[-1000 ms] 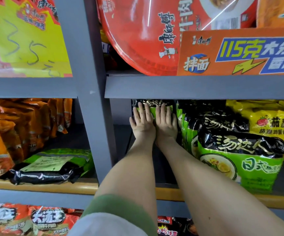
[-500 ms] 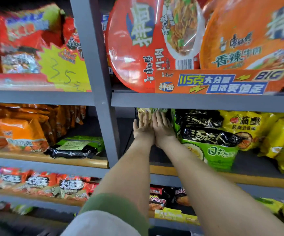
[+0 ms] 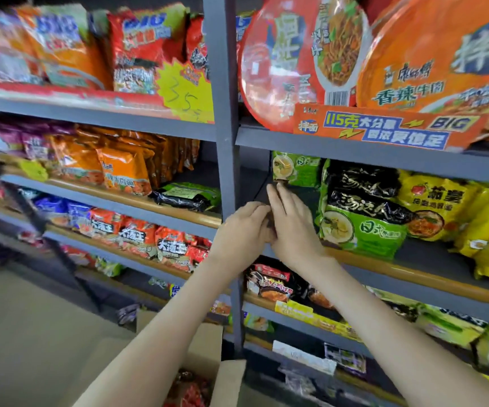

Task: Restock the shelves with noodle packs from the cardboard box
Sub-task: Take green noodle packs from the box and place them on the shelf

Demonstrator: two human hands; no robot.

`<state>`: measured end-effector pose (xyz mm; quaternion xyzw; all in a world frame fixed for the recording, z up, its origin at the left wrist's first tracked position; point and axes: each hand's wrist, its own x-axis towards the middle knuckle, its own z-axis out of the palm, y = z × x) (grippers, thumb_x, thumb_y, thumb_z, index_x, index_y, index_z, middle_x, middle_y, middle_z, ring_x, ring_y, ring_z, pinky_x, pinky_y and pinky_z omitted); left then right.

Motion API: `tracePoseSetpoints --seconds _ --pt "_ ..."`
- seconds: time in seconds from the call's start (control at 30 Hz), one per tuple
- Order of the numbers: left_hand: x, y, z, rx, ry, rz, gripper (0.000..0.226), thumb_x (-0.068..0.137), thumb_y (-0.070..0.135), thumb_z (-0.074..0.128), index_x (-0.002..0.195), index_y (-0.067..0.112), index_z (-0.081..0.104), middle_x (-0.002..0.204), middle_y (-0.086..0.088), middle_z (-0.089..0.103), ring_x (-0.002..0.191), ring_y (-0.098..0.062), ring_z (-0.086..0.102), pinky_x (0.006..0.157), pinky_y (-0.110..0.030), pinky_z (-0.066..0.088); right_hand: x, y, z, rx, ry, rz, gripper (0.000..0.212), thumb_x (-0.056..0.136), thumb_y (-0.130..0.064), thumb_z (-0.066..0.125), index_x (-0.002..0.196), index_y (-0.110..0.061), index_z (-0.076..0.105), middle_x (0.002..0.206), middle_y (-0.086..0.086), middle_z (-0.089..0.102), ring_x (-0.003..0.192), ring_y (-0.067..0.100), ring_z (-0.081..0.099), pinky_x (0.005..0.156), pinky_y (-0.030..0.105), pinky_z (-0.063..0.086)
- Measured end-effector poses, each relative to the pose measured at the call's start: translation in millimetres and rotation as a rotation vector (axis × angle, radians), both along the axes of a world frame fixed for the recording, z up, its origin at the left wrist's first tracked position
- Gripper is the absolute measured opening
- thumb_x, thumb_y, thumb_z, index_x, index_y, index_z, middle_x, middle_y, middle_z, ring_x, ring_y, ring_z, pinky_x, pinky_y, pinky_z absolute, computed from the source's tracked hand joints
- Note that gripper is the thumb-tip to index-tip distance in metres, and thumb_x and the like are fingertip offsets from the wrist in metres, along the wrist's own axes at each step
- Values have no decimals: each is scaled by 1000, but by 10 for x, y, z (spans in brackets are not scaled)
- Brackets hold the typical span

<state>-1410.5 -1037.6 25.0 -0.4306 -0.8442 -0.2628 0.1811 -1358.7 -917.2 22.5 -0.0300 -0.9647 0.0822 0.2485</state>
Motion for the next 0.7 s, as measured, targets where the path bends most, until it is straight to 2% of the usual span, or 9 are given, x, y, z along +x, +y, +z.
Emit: tracePoseSetpoints --seconds 0.1,0.17,0.27,0.33,0.4,0.47,0.53,0.6,0.7 --pt "-121 -435 -117 59 55 87 34 91 13 41 118 2 59 115 -12 61 100 -31 59 81 -39 52 -72 -300 -63 -46 35 149 74 88 -7 62 150 -7 22 150 11 33 134 28 30 109 44 31" --pt "-228 -688 -185 33 78 178 37 86 3 48 121 -1 56 118 -16 59 103 -33 59 84 -42 53 -201 -528 -65 -62 23 277 69 89 -6 60 149 -7 25 147 9 37 134 24 32 111 39 30" --pt "-439 -1018 -294 -38 76 332 55 73 -11 62 127 -4 51 124 -22 56 109 -38 58 88 -46 50 -468 -855 -86 -40 -5 384 67 92 -4 56 150 -8 23 149 9 35 138 23 29 113 33 26" --pt "-595 -1196 -328 -74 71 415 59 72 -10 63 129 -4 49 127 -22 53 109 -39 57 89 -47 49 -706 -1012 -146 -19 -18 343 74 91 -4 58 151 -8 15 154 11 26 143 25 21 116 34 23" --pt "-745 -1319 -357 -119 88 470 61 71 -9 66 129 -3 50 128 -21 53 108 -39 57 89 -47 48 -980 -1103 -189 73 -42 204 86 89 -9 63 152 -8 5 156 15 19 145 29 15 117 36 18" --pt "-860 -1390 -375 -164 103 493 62 72 -7 67 131 -1 49 131 -20 52 112 -38 56 94 -48 46 -1254 -1143 -191 149 -100 35 92 88 -18 66 151 -6 1 154 19 21 143 33 20 116 38 21" --pt "-947 -1424 -378 -195 93 500 62 76 -5 64 135 1 46 136 -18 48 120 -36 50 101 -47 39 -1449 -1171 -153 189 -203 -71 76 91 -21 61 148 -2 14 145 21 36 134 34 35 108 39 31" --pt "-1038 -1444 -390 -234 89 501 63 80 -1 62 140 3 41 142 -17 43 129 -33 43 109 -45 32 -1548 -1194 -115 279 -257 -93 51 92 -8 52 138 1 33 133 18 49 123 32 46 99 38 38" --pt "-1194 -1456 -456 -295 151 512 70 76 7 72 140 3 43 143 -15 44 131 -30 43 112 -44 28 -1555 -1196 -90 409 -204 -41 44 85 2 56 127 4 45 121 16 58 113 31 53 93 37 43"
